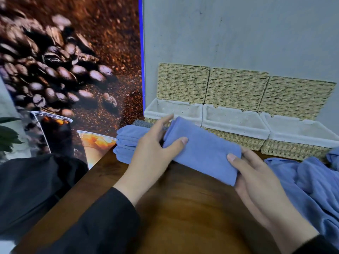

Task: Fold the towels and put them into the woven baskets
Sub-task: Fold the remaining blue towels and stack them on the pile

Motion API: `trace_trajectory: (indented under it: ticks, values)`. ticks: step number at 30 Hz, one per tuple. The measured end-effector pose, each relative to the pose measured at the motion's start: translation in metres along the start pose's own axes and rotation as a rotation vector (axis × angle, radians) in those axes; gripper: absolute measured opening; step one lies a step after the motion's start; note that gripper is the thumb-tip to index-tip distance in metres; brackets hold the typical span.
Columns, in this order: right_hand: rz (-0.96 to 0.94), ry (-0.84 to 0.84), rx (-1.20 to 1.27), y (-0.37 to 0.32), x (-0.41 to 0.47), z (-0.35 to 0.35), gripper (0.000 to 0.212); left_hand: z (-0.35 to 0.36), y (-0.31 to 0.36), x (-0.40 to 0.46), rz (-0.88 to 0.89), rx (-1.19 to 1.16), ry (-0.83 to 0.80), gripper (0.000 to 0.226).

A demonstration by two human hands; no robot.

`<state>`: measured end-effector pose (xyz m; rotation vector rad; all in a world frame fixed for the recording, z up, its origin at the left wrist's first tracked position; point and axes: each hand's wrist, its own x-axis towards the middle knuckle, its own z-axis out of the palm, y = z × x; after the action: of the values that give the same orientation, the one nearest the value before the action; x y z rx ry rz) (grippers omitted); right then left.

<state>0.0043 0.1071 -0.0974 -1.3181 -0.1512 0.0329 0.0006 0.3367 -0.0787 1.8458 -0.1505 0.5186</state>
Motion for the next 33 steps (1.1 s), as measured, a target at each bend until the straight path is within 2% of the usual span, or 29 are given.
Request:
trace_trajectory:
  ticks: [3, 8, 10, 12, 15, 20, 23, 26, 31, 33]
  values:
    - [-0.029, -0.079, -0.045, -0.015, 0.024, 0.038, 0.037, -0.041, 0.008, 0.031, -0.018, 0.098, 0.092, 0.047]
    - [-0.058, -0.089, -0.177, -0.019, 0.075, 0.108, 0.043, -0.098, -0.02, 0.078, -0.106, 0.133, 0.189, 0.039]
    - [-0.073, -0.079, -0.309, -0.01, 0.093, 0.124, 0.042, -0.108, -0.038, 0.086, -0.142, 0.104, 0.211, 0.026]
    - [-0.115, -0.051, -0.554, 0.005, 0.104, 0.13, 0.033, -0.107, -0.058, 0.087, -0.192, 0.098, 0.231, 0.019]
    - [-0.207, -0.007, -0.794, 0.031, 0.108, 0.125, 0.023, -0.092, -0.085, 0.077, -0.216, 0.087, 0.209, 0.028]
    - [-0.325, -0.011, -0.74, 0.047, 0.107, 0.12, 0.033, -0.076, -0.1, 0.066, -0.184, -0.046, 0.221, 0.041]
    - [-0.234, -0.045, -0.635, 0.051, 0.101, 0.122, 0.039, -0.079, -0.101, 0.069, -0.201, -0.016, 0.21, 0.038]
    - [-0.197, -0.035, -0.55, 0.048, 0.098, 0.125, 0.045, -0.085, -0.101, 0.071, -0.14, 0.001, 0.228, 0.035]
    - [-0.232, -0.009, -0.41, 0.023, 0.107, 0.136, 0.038, -0.097, -0.071, 0.088, -0.032, 0.053, 0.204, 0.042]
    - [-0.212, 0.007, -0.338, 0.006, 0.122, 0.138, 0.035, -0.101, -0.059, 0.11, -0.067, 0.003, 0.202, 0.043]
